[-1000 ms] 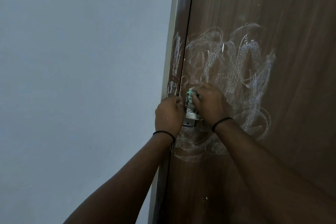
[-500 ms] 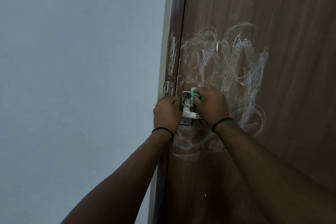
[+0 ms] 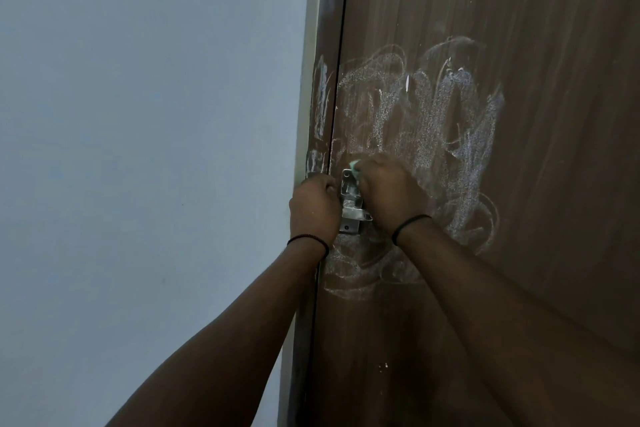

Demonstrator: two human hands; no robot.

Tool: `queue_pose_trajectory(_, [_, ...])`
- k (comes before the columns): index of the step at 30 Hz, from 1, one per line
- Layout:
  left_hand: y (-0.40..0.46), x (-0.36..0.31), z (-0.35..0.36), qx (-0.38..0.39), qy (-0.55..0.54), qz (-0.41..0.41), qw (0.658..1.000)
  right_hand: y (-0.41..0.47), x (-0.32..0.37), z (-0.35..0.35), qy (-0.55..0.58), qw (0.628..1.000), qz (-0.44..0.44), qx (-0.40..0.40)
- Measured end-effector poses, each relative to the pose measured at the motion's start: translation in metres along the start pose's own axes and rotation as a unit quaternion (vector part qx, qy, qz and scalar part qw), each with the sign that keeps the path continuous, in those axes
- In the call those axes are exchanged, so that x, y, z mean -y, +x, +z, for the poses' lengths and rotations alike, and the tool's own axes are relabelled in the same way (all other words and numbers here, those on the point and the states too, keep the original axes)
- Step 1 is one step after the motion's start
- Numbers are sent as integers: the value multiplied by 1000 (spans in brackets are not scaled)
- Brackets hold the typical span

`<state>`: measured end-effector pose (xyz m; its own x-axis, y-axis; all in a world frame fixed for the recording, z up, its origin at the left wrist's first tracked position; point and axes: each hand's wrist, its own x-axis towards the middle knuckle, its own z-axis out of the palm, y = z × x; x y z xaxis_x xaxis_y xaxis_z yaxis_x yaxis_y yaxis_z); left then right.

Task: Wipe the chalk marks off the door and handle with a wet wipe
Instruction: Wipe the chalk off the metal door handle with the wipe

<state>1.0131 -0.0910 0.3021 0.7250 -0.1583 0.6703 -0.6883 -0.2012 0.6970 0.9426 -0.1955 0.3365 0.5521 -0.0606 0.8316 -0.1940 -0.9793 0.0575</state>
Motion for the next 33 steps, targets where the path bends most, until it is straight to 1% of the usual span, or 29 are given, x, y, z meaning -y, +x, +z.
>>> queue_pose_trajectory(2, [0, -1, 1, -4, 2, -1, 1000, 9, 10, 2, -13, 996, -66, 53])
queue_pose_trajectory(4, [-2, -1, 0, -6, 5, 2, 1000, 15, 14, 4, -28, 992, -83, 93])
queue_pose_trajectory(5, [-2, -1, -1, -10, 6, 4, 1000, 14, 13, 5, -23, 993, -81, 85])
queue_pose_trajectory(6, [-3, 0, -2, -16, 4, 7, 1000, 11, 10, 5, -2, 996, -71, 62])
queue_pose_trajectory(7, [-3, 1, -3, -20, 0, 7, 1000, 6, 7, 4, 29, 998, -51, 30])
queue_pose_trajectory(9, [-3, 2, -5, -21, 1, 7, 1000, -5, -3, 2, 74, 997, 18, -18])
queue_pose_trajectory(11, [-4, 3, -5, -21, 4, 8, 1000, -10, -9, 2, 62, 996, 68, -19])
queue_pose_trajectory(13, [-5, 2, -3, -25, 1, 6, 1000, -8, -7, 1, 33, 998, 57, -11])
queue_pose_trajectory(15, [-5, 1, -1, -22, 2, 0, 1000, -1, 2, 1, 17, 1000, 15, -5])
queue_pose_trajectory(16, [-5, 1, 0, -20, 3, -1, 1000, 2, 6, 2, 8, 1000, -4, 10])
queue_pose_trajectory(19, [-5, -2, 0, -14, 7, 0, 1000, 7, 9, 8, 13, 999, -33, 40])
queue_pose_trajectory(21, [-5, -1, 0, -14, 10, 1, 1000, 1, 2, 8, 61, 997, -25, 41])
queue_pose_trajectory(23, [-4, 1, 0, -12, 14, 2, 1000, -8, -8, 6, 96, 995, 5, 35])
queue_pose_trajectory(27, [-4, 4, 4, -11, 10, -1, 1000, -8, -12, 3, 98, 993, 62, -10])
queue_pose_trajectory(29, [-5, 4, 6, -15, 8, 11, 1000, -2, -4, 4, 90, 994, 56, -10])
queue_pose_trajectory(32, [-7, 4, 8, -11, 10, 23, 1000, 1, 3, 9, 70, 997, 12, -8])
queue_pose_trajectory(33, [-7, 5, 8, -11, 9, 24, 1000, -1, 2, 11, 74, 997, 15, -14])
